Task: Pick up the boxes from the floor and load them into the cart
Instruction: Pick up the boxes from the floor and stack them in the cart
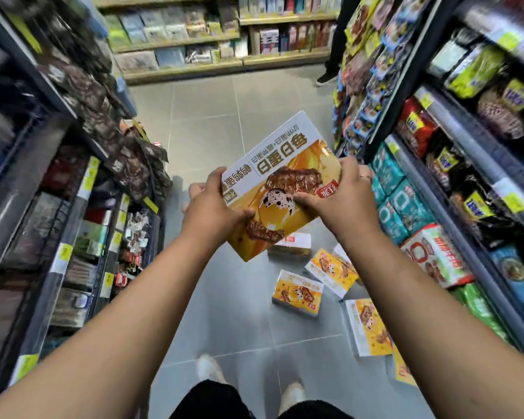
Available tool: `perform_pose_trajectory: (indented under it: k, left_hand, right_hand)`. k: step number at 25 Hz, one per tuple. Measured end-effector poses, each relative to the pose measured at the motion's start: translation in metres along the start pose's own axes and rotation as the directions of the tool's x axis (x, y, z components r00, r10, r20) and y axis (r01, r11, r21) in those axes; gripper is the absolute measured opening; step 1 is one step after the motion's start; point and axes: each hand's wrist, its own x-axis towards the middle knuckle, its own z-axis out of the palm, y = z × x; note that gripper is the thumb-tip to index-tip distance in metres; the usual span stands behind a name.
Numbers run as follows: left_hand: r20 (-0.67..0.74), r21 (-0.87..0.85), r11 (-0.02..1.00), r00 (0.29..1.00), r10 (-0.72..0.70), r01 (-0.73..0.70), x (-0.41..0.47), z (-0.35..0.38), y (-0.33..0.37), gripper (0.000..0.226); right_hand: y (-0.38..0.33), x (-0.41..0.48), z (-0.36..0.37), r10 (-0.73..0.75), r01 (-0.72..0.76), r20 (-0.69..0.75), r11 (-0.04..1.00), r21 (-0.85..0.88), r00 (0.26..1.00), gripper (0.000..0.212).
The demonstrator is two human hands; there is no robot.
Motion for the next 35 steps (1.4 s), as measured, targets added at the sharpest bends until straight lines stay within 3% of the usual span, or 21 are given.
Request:
perform_pose_trajectory:
  k: [7,16,23,29,35]
  left_hand:
    - [-0.090,0.066,0.963,0.960,0.267,-0.262,-0.012,-0.055,0.091,0.090]
    - [0.083,-0.014,0.825,0.822,0.563,-0.564,-0.027,-0.051,0.162,0.092]
    - [0.192,-0.114,0.643,0.618,0.762,-0.757,-0.065,-0.052,0.197,0.093]
    - [0.280,-0.217,0.505,0.443,0.852,-0.835,-0.140,-0.025,0.224,0.091]
    - [0.368,-0.335,0.346,0.216,0.904,-0.877,-0.264,0.012,0.256,0.093]
  right_hand:
    - [-0.032,-0.019,-0.093,0.021,0.009,-0.220,0.991,0.136,0.975,0.077]
    - [-0.039,-0.086,-0.166,0.167,-0.158,-0.482,0.986,0.058,0.860,0.081]
    - [-0.049,-0.161,-0.196,0.284,-0.285,-0.656,0.952,0.108,0.700,0.078]
    - [-0.031,-0.246,-0.228,0.358,-0.410,-0.772,0.901,0.139,0.526,0.078]
    - [0.006,-0.365,-0.274,0.414,-0.505,-0.856,0.834,0.221,0.309,0.079]
